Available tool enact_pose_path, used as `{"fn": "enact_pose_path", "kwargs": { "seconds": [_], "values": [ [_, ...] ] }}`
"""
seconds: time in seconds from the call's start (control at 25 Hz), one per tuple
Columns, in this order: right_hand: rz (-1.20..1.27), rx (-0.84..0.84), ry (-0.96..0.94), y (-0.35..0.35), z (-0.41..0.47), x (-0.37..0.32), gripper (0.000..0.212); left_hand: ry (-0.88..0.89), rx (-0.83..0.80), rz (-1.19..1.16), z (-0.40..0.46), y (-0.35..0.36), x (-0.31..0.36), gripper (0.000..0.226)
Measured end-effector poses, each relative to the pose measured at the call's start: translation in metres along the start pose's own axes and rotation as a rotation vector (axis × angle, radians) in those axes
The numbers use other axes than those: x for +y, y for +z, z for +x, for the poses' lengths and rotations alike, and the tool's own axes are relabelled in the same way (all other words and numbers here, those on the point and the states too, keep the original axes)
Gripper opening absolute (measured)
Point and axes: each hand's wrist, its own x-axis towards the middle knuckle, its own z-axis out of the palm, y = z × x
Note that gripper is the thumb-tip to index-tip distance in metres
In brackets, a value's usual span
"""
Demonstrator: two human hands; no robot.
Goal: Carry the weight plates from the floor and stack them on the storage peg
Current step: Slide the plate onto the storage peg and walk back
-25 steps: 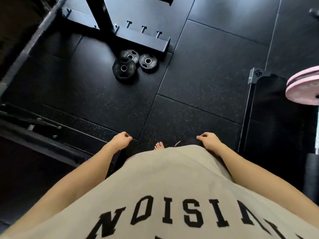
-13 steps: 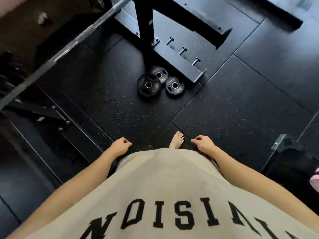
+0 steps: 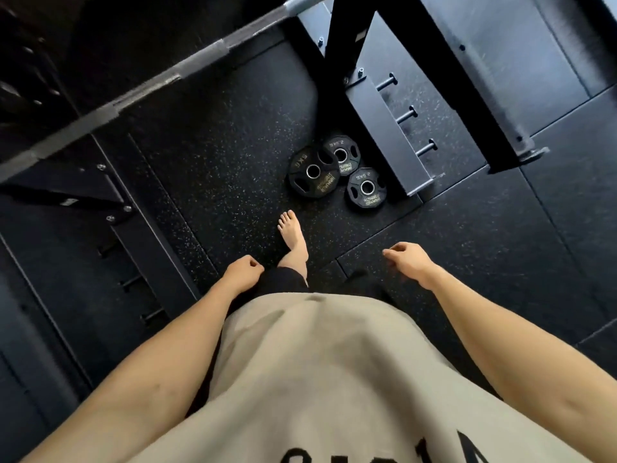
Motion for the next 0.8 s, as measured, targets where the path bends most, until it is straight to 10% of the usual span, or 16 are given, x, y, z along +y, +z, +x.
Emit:
{"fn": "enact_pose_path", "kwargs": {
  "seconds": [0.8],
  "values": [
    [-0.219, 0.117, -0.195, 0.077, 0.562, -0.147, 0.031, -0.290, 0.020, -0.454, 0.521, 0.088, 0.116, 0.023]
  ]
}}
